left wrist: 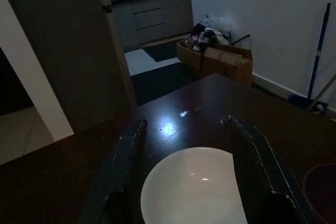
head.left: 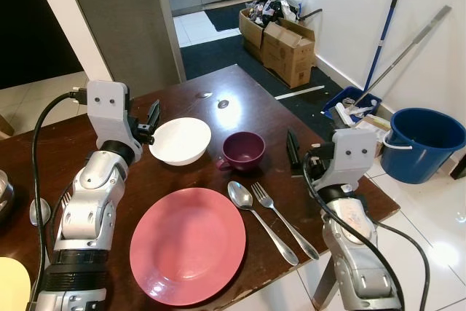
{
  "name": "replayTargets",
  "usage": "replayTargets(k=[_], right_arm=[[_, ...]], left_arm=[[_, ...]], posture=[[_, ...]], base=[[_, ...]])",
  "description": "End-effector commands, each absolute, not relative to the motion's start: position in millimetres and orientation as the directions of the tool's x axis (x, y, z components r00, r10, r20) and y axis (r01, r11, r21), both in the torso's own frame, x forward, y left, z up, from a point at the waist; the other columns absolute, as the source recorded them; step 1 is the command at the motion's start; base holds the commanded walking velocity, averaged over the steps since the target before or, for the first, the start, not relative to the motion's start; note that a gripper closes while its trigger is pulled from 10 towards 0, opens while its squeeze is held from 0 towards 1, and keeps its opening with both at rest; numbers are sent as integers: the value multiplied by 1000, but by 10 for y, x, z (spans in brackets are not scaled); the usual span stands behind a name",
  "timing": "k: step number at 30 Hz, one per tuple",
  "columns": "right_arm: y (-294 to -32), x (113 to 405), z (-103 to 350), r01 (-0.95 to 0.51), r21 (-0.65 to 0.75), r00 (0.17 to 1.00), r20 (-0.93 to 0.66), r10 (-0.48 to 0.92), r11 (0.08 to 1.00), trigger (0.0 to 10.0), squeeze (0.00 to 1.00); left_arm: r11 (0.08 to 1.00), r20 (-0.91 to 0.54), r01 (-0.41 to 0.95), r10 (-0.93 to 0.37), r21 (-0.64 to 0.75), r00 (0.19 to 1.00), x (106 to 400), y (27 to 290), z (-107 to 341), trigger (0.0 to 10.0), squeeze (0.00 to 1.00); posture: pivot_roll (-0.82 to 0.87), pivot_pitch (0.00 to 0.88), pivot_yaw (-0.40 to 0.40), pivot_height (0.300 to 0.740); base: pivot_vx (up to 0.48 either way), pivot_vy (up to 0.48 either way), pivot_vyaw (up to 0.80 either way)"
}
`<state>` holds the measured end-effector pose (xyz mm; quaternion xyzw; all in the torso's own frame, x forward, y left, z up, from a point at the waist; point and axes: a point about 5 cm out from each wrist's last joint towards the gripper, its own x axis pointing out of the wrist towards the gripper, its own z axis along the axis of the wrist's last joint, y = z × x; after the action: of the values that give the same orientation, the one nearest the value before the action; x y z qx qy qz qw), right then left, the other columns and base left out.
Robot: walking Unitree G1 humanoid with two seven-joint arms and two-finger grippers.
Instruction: Setting the table
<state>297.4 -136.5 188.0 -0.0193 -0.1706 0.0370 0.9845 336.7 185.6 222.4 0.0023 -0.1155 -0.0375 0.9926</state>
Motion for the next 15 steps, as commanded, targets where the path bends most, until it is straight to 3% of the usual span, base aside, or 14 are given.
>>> replayTargets(k=[1, 15], right_arm=[[-1338, 2965, 1859, -74, -51, 942, 325, 87, 996, 10000, 0], [-1338, 2970, 1862, -74, -52, 942, 326, 87, 996, 10000, 0]], left_arm=[[998, 214, 66, -67, 12, 974, 3357, 1878, 2196, 10000, 0], [998, 216, 66, -67, 11, 974, 3362, 1874, 2199, 10000, 0]], posture=[[-86, 0, 197, 740], [-82, 0, 195, 740]], base=[[0, 0, 0], [0, 0, 0]])
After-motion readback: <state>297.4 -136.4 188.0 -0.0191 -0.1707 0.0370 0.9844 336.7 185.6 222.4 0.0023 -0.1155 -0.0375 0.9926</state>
